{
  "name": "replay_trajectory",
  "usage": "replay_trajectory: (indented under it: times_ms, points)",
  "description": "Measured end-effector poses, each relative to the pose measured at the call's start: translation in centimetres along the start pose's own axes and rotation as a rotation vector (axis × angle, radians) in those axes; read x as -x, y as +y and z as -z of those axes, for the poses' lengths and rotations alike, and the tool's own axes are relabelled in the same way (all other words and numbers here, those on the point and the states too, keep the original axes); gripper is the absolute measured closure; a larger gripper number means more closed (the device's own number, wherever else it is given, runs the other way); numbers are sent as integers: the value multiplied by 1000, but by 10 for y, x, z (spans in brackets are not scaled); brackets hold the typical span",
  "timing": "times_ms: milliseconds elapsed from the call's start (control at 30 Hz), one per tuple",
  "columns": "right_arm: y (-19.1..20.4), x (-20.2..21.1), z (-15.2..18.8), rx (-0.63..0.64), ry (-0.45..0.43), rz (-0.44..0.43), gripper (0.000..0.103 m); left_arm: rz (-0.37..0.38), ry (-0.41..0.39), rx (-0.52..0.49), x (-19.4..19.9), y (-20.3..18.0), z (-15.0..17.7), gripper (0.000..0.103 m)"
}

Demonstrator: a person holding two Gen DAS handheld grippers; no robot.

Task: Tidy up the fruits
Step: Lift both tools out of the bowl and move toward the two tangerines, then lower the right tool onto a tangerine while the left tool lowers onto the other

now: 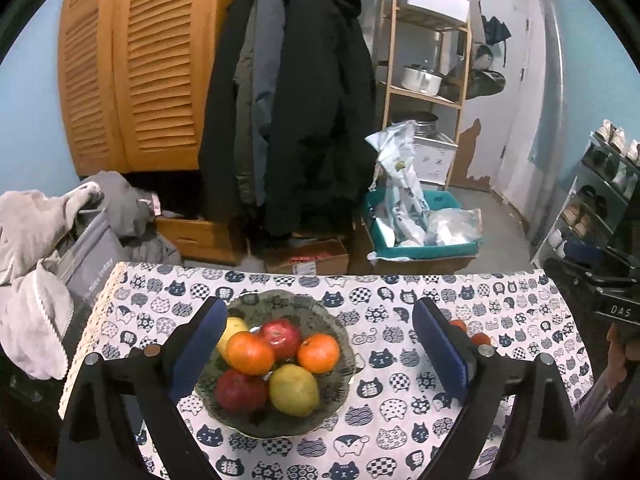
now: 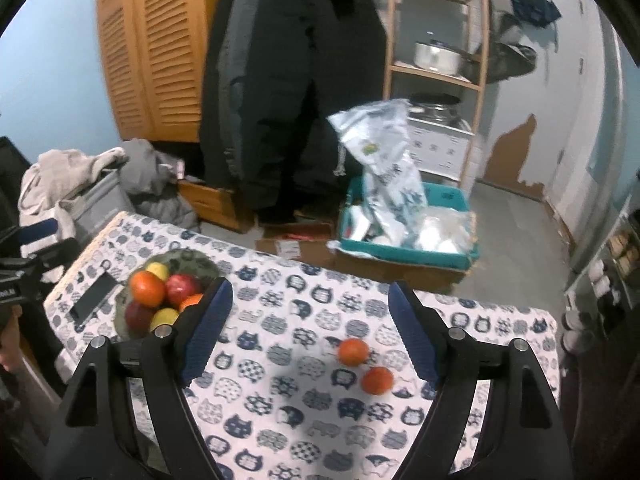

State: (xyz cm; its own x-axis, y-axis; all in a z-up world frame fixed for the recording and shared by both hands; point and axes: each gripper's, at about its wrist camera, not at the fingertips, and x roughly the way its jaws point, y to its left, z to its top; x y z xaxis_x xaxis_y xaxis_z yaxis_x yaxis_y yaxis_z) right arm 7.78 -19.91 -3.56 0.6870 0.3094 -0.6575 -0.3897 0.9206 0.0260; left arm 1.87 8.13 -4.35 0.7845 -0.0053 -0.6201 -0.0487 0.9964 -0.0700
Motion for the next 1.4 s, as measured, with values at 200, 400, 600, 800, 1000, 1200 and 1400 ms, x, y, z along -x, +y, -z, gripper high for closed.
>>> replay_trajectory:
  times_ms: [200, 400, 600, 800, 1000, 1200, 1400]
  points:
    - [-28, 7, 11, -41, 3, 43, 20, 12, -4, -44, -4, -26, -4, 2]
    - [-52, 12, 21, -78, 11, 73, 19, 25, 7, -85, -11, -50, -6, 1]
    - [-70, 12, 28, -110, 26, 94, 19, 38, 46, -118, -28, -71, -3, 1]
    - [-83, 2, 39, -122, 66, 119, 19, 62, 89, -120, -48, -87, 0, 1]
    - [-91, -19, 54, -116, 136, 149, 19, 57, 139, -151, -73, -104, 7, 1]
    - [-93, -47, 66, -110, 214, 144, 19, 42, 210, -196, -105, -120, 23, 1]
    - [-93, -83, 77, -130, 299, 123, 19, 21, 274, -215, -137, -126, 39, 1]
